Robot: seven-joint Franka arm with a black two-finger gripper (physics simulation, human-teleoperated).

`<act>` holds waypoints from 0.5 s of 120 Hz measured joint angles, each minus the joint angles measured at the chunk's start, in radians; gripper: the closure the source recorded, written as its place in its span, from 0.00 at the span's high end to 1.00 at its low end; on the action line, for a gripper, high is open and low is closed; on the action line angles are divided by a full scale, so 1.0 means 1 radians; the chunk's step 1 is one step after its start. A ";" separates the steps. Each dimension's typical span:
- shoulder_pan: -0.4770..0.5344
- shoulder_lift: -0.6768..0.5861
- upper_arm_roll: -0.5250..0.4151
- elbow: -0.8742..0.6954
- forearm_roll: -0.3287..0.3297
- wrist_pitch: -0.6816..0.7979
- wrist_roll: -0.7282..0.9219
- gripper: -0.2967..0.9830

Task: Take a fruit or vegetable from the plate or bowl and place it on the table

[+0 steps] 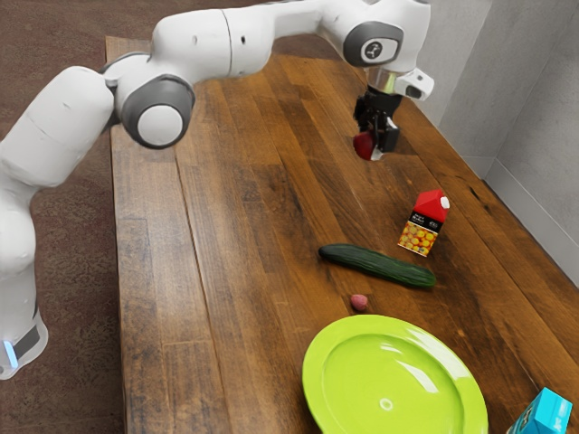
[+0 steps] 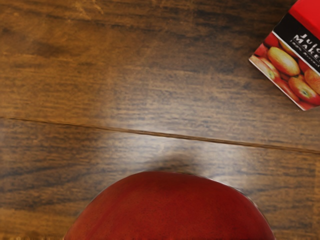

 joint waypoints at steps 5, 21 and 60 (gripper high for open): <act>0.018 0.001 0.001 -0.010 0.001 -0.002 0.000 0.51; 0.043 0.003 0.001 -0.021 0.003 -0.004 0.001 0.51; 0.048 -0.005 0.002 -0.042 0.001 0.005 0.001 0.74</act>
